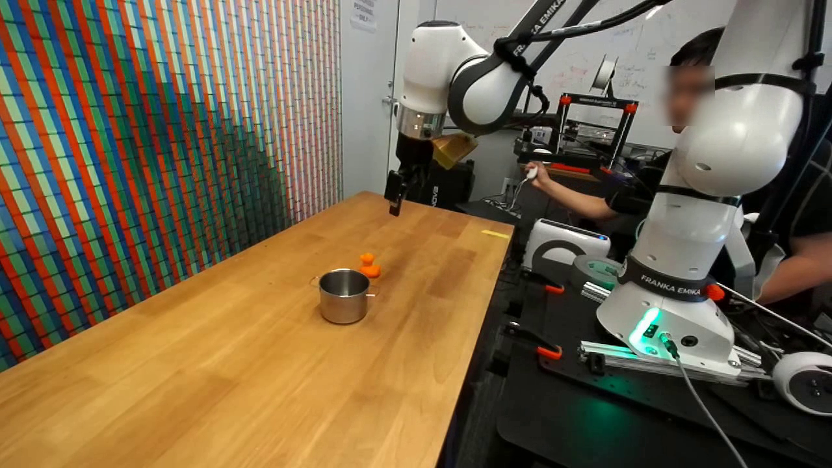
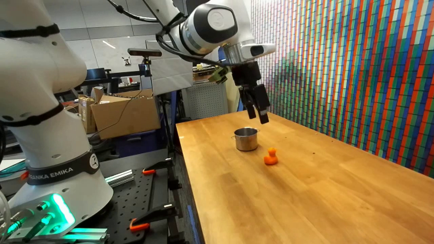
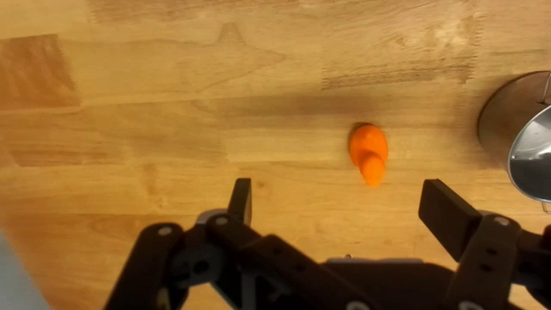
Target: Put the orange rubber duck in the pot
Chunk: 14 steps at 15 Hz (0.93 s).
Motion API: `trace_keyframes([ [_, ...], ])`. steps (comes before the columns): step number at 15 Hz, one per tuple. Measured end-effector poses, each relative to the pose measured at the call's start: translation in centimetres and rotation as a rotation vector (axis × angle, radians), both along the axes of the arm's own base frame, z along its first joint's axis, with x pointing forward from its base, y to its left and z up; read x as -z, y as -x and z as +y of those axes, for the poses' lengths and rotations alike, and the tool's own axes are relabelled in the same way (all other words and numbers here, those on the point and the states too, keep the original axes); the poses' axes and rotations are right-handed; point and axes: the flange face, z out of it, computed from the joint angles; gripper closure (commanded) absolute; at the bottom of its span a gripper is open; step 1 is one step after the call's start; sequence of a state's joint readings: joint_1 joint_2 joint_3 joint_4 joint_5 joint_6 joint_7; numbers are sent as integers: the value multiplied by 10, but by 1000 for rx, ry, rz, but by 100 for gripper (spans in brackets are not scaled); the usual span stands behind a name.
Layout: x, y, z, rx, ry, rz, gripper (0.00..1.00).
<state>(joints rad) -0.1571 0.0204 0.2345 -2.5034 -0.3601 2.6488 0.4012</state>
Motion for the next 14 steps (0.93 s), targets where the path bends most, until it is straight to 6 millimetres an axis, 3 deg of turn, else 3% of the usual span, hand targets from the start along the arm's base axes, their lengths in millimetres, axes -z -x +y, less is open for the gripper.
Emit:
trace_keyframes([
  [5,60,-28,12,35,-30,50,0],
  [11,105,-60,41,5,-32,27,0],
  [14,129,-70,42,18,-25,40,0],
])
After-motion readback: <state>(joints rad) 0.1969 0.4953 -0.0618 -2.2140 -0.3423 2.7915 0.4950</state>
